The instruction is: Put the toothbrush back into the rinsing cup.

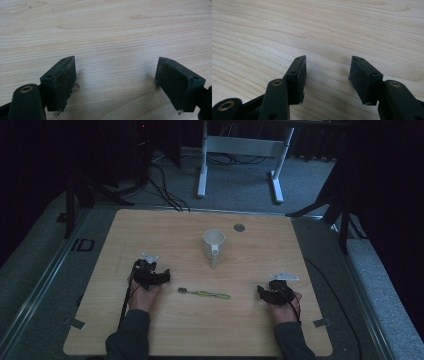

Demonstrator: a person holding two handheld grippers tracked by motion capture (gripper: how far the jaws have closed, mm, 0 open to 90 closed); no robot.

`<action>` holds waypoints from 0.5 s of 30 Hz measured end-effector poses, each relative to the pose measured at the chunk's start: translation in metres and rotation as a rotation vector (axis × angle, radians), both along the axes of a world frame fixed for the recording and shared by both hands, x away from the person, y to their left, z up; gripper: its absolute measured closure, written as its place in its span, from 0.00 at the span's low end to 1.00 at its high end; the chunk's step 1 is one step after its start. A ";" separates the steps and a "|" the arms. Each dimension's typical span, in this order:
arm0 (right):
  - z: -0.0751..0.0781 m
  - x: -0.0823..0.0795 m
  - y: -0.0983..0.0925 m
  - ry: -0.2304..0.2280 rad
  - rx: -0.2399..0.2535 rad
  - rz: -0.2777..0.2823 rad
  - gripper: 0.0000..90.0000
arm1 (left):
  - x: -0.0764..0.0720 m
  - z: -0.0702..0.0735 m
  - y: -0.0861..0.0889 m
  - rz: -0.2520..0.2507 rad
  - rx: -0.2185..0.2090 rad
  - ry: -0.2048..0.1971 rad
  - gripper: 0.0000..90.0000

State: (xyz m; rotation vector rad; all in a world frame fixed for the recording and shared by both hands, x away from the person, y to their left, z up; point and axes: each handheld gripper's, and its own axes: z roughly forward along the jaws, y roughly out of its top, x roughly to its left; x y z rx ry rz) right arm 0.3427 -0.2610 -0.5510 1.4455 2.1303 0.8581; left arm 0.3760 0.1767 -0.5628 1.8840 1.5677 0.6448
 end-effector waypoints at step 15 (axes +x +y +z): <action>0.005 -0.005 0.005 -0.011 -0.001 0.090 0.54 | 0.000 0.000 0.000 0.002 -0.001 -0.001 0.20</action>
